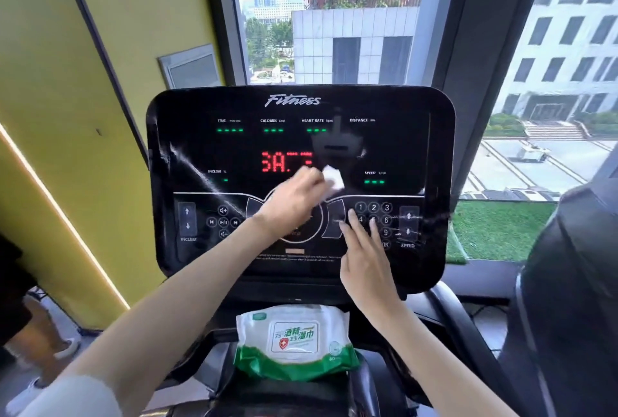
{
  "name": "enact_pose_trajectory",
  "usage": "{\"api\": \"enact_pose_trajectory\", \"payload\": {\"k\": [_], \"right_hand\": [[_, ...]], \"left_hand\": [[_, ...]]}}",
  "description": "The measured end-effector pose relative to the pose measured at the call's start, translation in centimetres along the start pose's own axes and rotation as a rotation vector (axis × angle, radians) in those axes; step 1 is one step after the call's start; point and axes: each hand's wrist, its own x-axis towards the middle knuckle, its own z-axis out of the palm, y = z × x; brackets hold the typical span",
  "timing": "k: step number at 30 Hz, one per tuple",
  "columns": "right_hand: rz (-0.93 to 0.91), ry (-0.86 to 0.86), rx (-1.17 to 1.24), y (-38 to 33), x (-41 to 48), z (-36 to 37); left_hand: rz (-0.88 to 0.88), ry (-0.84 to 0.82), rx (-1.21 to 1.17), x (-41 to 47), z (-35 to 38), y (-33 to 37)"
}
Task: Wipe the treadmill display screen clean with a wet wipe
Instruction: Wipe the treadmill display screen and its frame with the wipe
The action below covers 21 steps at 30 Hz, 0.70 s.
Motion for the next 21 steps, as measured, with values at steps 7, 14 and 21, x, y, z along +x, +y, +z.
{"api": "enact_pose_trajectory", "payload": {"k": [7, 14, 21], "right_hand": [[0.074, -0.057, 0.035, 0.9, -0.8, 0.8], [0.100, -0.065, 0.013, 1.6, -0.2, 0.2], [0.060, -0.113, 0.025, 2.5, -0.6, 0.0]], "left_hand": [[-0.014, -0.092, -0.019, 0.2, 1.4, 3.3], [-0.664, 0.459, -0.054, 3.2, -0.4, -0.7], [-0.086, 0.126, 0.078, 3.7, -0.3, -0.9]]}}
